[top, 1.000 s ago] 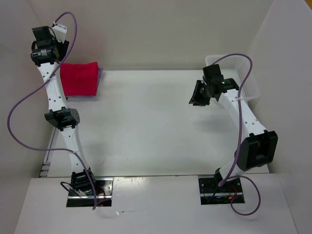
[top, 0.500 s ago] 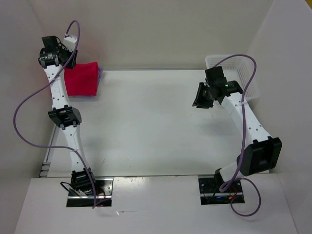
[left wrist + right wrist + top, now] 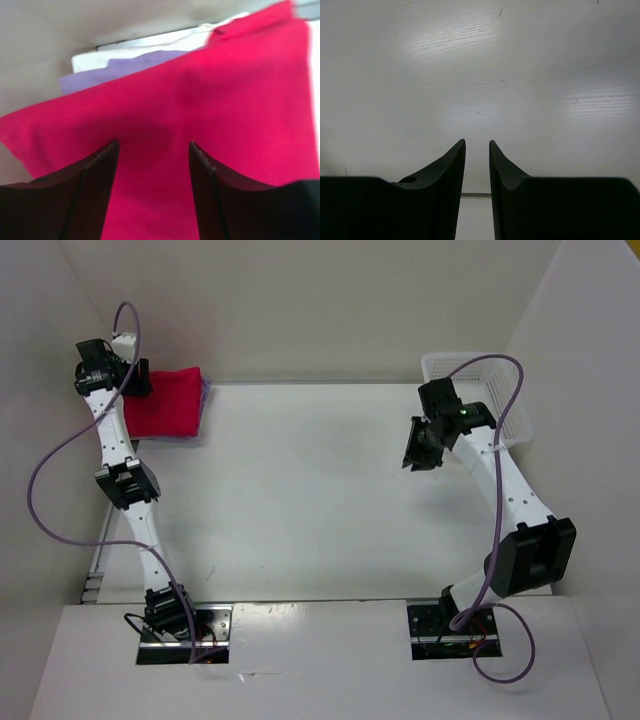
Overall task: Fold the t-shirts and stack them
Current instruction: Put the neatly folded tshirt into the corner of the board with the left arm
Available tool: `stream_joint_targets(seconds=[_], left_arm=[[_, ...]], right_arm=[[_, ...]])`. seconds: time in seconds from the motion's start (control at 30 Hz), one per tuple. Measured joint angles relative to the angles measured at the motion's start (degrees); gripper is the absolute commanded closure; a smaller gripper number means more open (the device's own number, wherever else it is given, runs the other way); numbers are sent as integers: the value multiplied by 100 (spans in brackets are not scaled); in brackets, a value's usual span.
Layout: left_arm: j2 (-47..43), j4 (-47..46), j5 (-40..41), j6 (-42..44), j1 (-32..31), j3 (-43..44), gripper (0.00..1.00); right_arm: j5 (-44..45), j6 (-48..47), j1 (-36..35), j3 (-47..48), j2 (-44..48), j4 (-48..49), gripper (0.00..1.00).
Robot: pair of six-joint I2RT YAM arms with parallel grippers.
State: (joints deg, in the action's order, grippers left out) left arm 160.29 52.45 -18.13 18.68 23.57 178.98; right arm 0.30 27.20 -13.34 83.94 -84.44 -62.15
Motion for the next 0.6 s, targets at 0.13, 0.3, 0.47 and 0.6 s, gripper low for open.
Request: stream_joint_targets(seconds=[0.13,0.3,0.47,0.6], left_arm=[[269,-330,13,-284,140,0,10],[542,-669,9,-566,216,0,1],[614,-807,22,-688,210,0,1],[610,-839,-55,-702,210,0,1]], right_arm=[[37,22,-63,151,-129,-50,69],[59,48,-278,348,-422,-101,69],[162,92,-581,616,-804,-227,69],[214,125,-772,726,-953,-273,69]])
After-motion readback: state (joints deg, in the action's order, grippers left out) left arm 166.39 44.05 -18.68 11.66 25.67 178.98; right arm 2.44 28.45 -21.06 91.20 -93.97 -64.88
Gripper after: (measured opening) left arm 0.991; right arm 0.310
